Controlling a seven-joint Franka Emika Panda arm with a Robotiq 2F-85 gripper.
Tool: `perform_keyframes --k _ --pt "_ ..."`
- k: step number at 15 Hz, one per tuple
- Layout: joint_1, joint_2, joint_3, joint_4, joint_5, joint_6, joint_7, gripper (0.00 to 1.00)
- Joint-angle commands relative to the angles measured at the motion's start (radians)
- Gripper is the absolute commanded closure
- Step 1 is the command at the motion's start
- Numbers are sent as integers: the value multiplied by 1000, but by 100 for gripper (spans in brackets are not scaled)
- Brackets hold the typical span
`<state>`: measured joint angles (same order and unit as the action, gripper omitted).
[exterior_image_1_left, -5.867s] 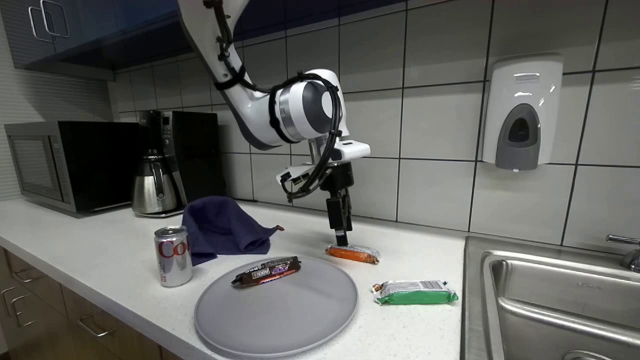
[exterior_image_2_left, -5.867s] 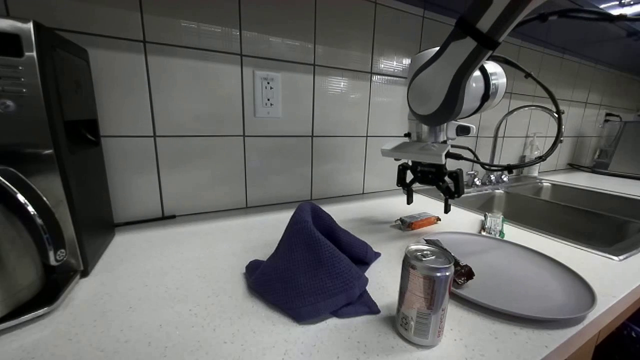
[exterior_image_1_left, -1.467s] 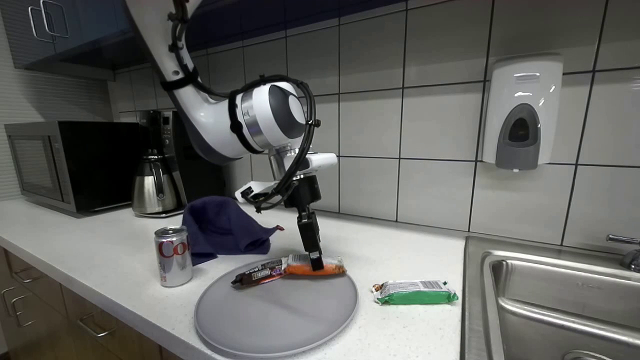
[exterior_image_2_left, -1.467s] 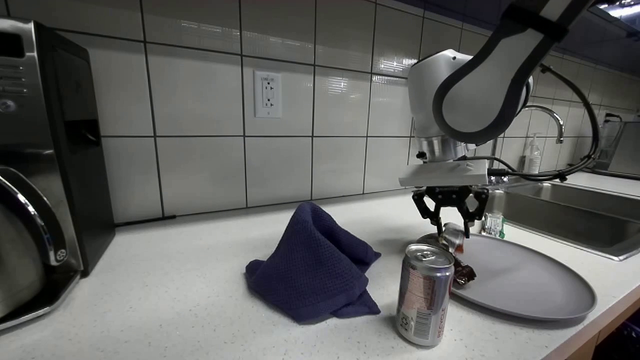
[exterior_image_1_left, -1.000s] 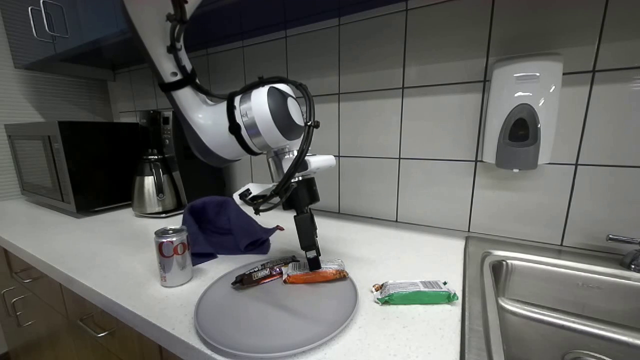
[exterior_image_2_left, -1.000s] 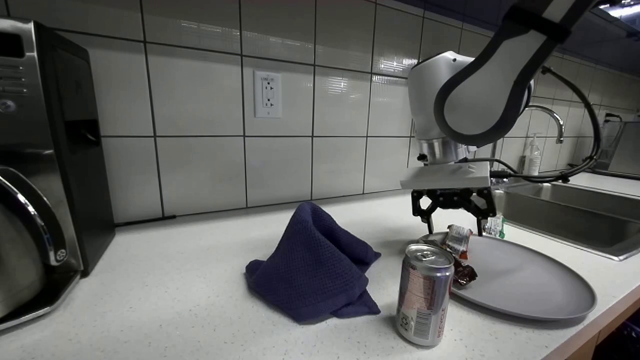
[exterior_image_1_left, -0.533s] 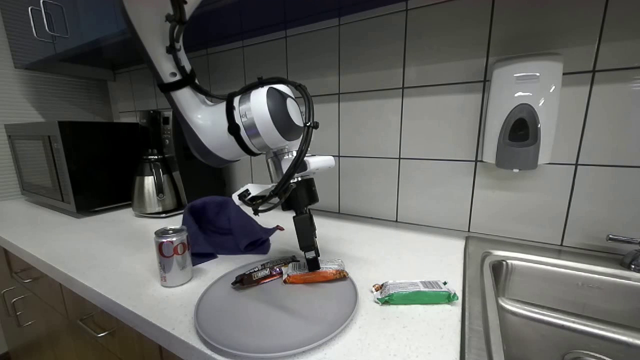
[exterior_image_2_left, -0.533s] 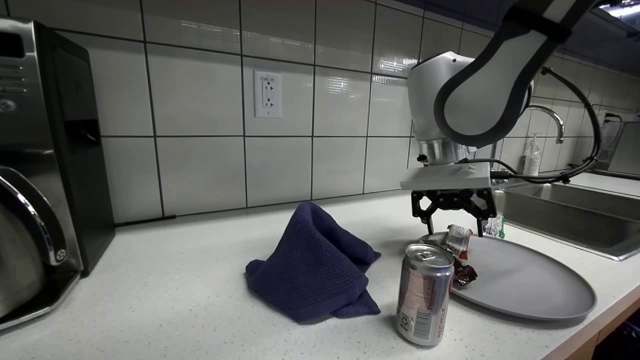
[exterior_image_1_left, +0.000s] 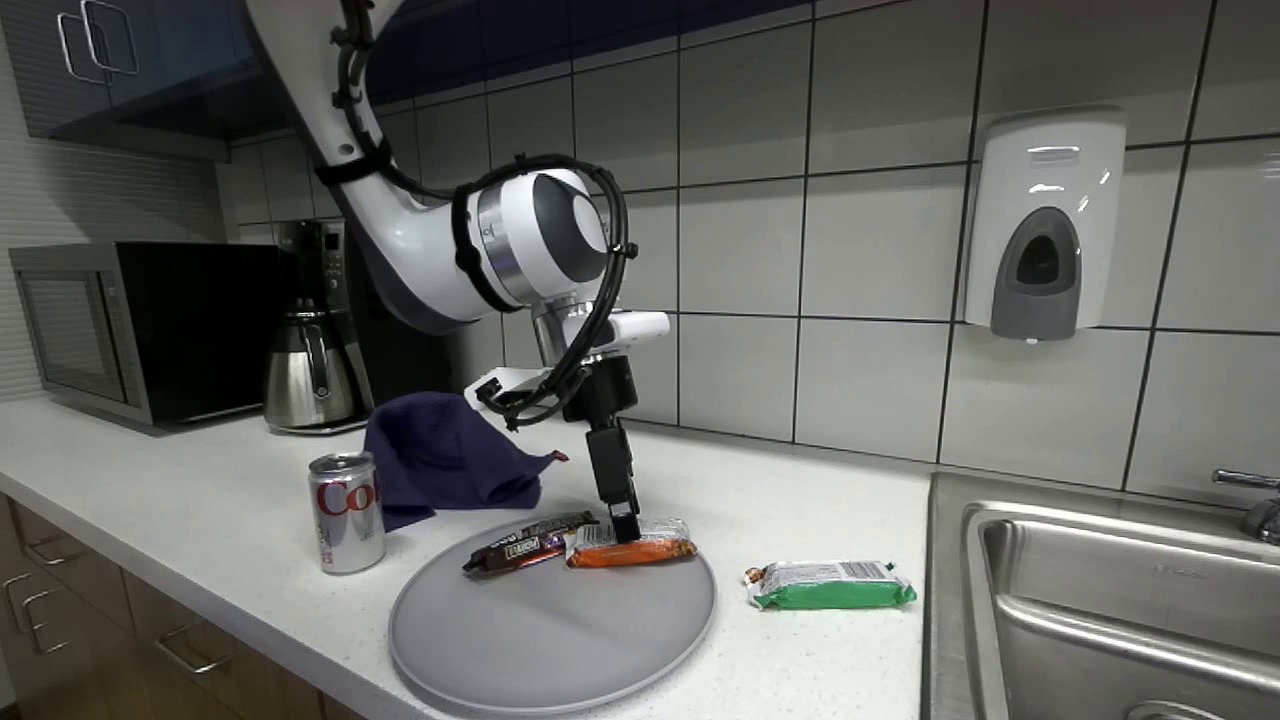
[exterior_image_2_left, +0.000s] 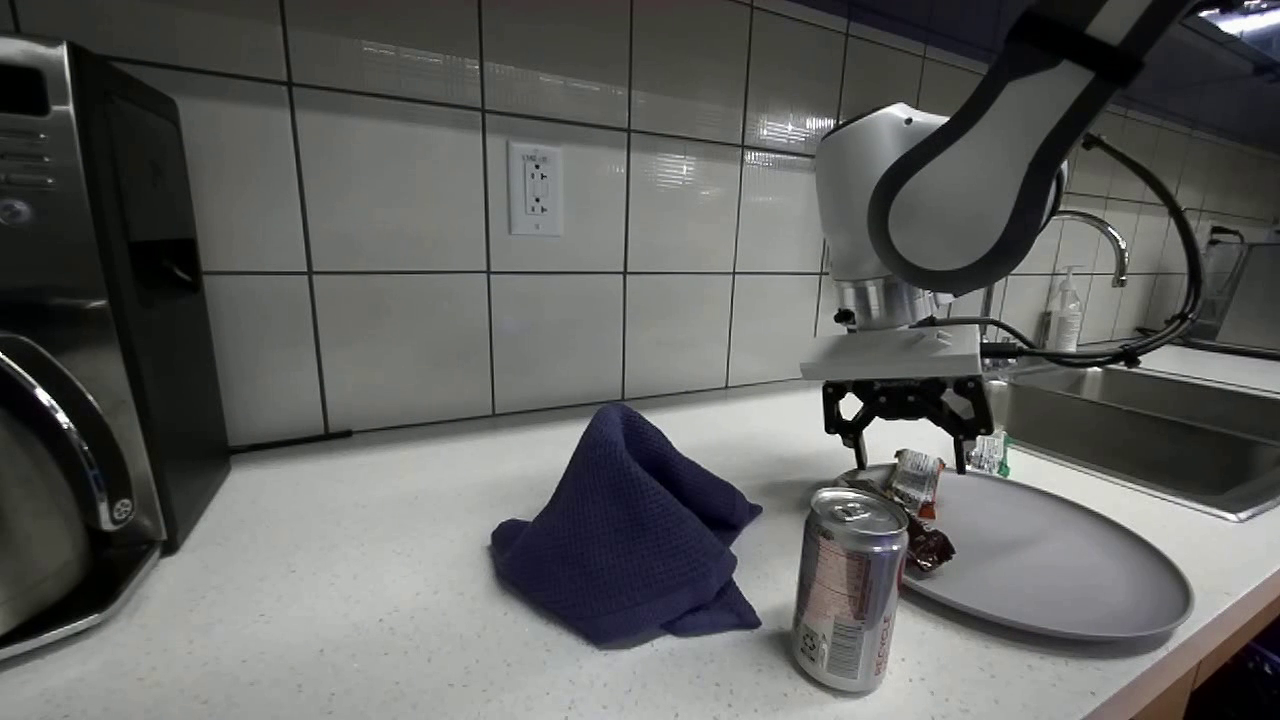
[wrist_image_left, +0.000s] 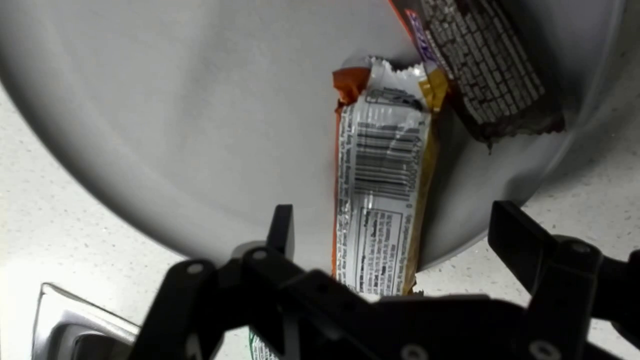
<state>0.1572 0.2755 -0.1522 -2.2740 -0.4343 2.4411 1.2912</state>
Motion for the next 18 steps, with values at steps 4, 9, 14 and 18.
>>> perform_keyframes --k 4,9,14,18 --pt "-31 -39 22 -11 68 10 -21 0" --pt "-50 -70 19 -17 114 33 -37 0" --pt "-92 -74 10 -16 142 58 -80 0" --pt "-131 -70 -1 -12 172 82 -134 0"
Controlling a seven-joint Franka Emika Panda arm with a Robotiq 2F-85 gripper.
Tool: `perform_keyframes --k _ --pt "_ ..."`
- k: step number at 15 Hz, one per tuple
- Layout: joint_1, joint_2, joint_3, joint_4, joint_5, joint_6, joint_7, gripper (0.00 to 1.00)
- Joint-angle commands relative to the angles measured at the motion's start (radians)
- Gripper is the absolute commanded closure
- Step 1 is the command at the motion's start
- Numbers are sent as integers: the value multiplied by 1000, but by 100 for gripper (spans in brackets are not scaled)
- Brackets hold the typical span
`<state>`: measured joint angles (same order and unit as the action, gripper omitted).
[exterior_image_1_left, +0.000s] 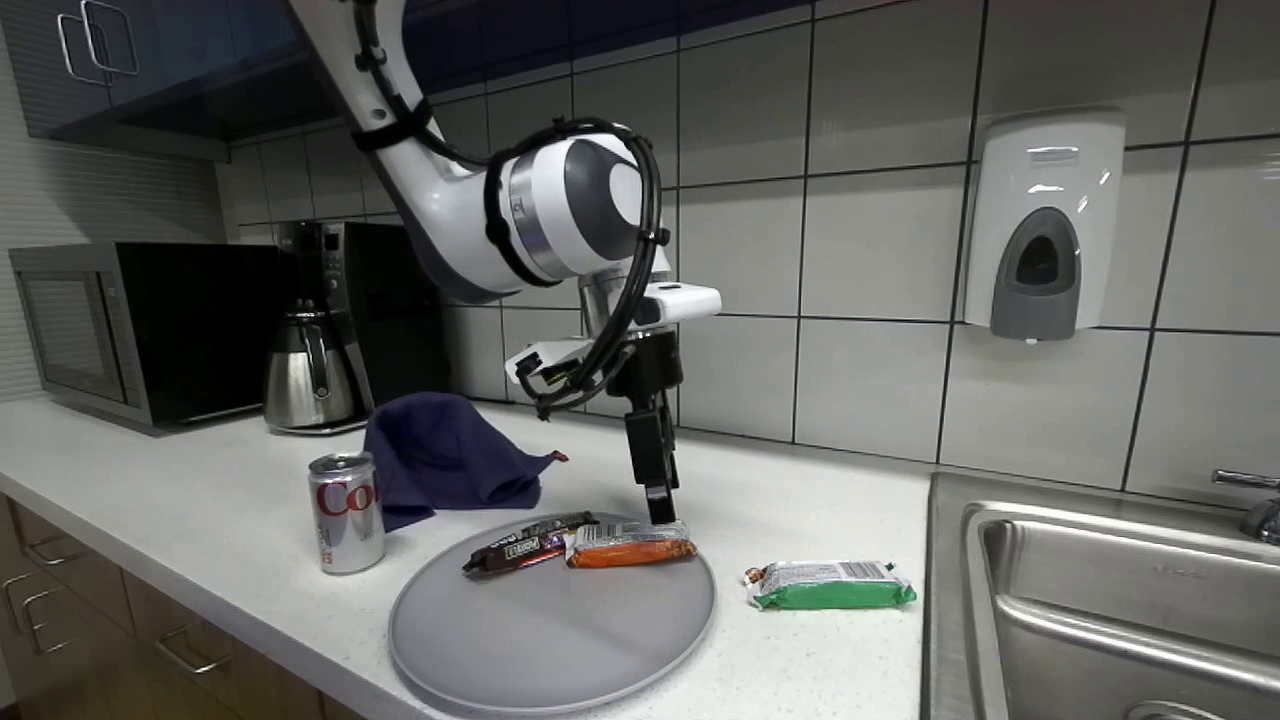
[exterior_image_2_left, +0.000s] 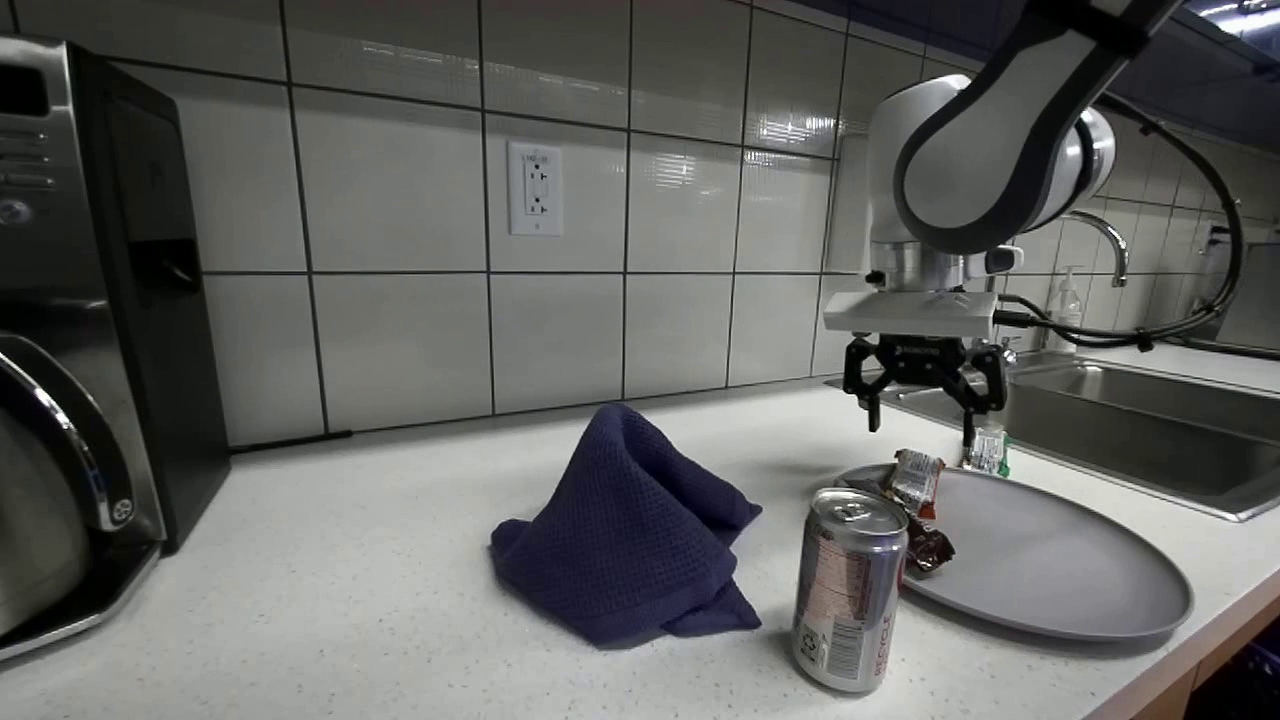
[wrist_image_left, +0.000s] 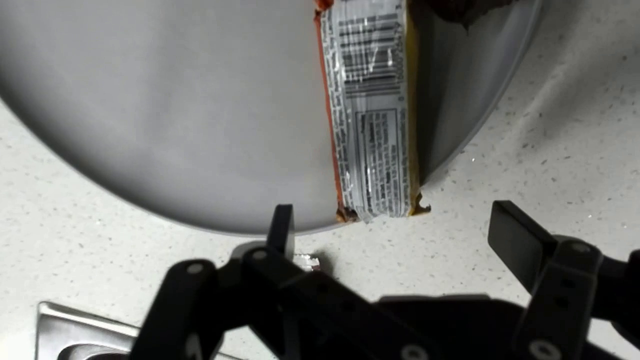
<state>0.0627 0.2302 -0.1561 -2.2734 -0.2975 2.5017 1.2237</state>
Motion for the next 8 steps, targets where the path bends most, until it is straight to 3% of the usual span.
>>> perform_keyframes --k 1,8 --pt "-47 -23 1 -12 44 28 -83 0" --pt "-103 -3 -25 10 117 40 -178 0"
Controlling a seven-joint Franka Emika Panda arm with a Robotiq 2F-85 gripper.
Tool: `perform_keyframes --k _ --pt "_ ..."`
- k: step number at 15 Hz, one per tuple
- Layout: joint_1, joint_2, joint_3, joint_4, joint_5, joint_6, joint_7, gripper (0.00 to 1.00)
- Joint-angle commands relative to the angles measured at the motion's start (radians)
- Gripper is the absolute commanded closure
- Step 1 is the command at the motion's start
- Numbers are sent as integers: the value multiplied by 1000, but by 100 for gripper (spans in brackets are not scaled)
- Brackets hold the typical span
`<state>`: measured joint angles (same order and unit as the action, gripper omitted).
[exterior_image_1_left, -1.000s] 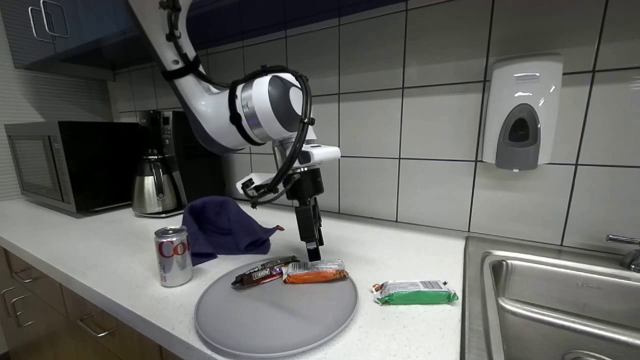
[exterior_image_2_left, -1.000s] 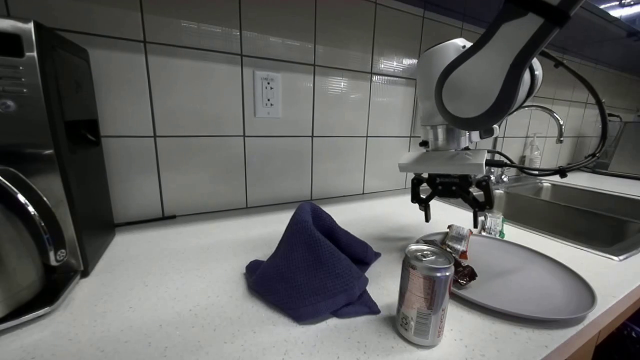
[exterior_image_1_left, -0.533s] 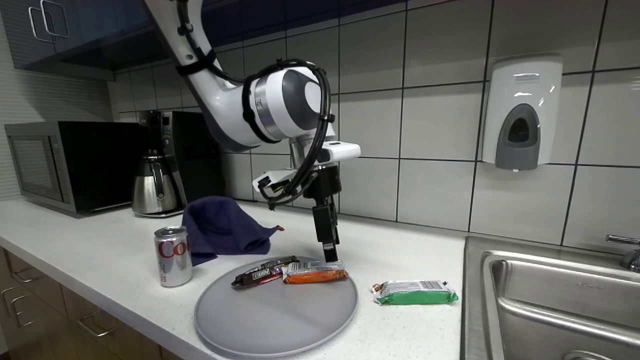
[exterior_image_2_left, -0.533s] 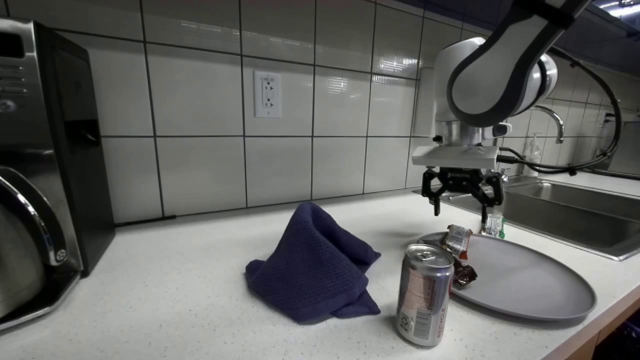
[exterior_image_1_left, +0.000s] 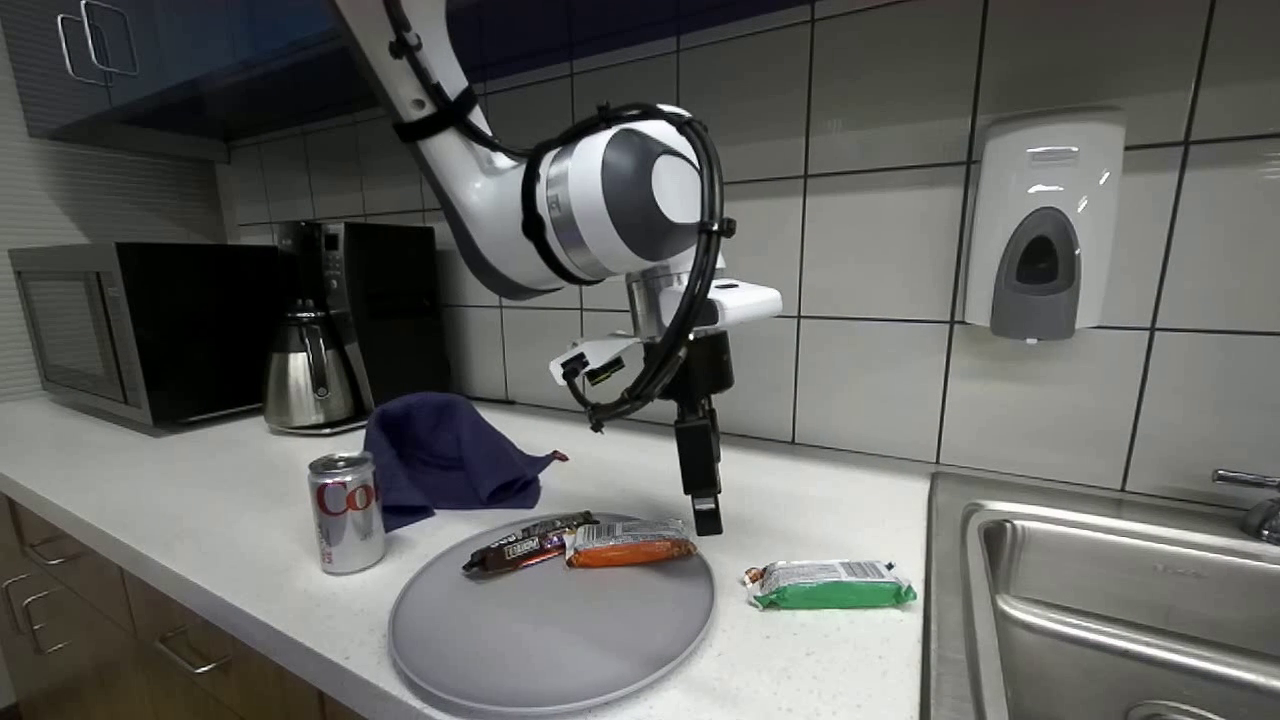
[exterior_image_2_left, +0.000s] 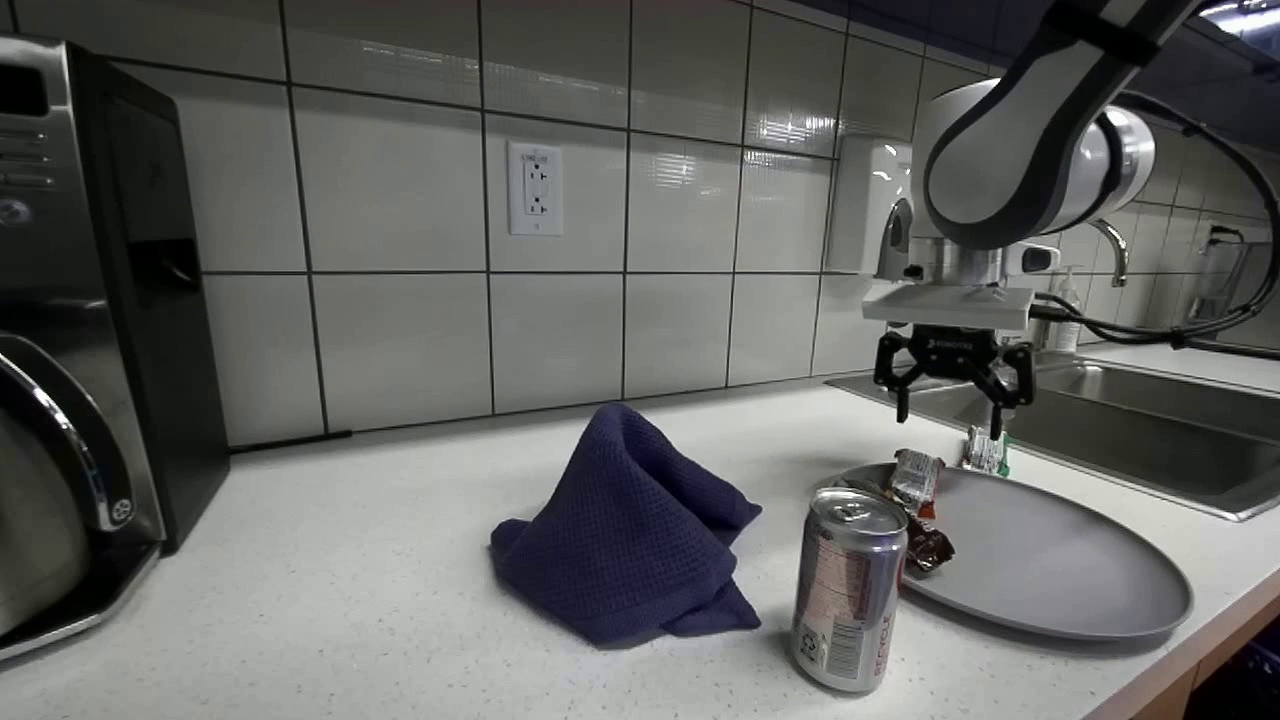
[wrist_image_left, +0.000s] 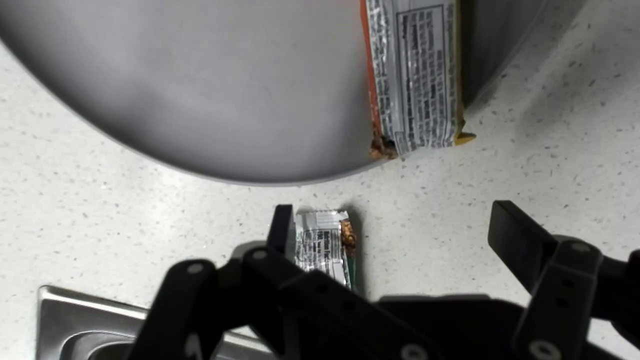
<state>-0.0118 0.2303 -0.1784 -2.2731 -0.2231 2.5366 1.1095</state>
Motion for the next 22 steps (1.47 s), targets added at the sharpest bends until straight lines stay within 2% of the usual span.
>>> perform_keyframes --k 1,11,20,21,22 --pt "-33 3 -11 15 43 8 -68 0" --pt "-62 108 -72 93 32 34 -91 0" --pt "-60 213 -95 169 65 48 -105 0" --pt "-60 218 -97 174 69 49 -105 3" --pt "-59 220 -98 177 73 51 -106 26"
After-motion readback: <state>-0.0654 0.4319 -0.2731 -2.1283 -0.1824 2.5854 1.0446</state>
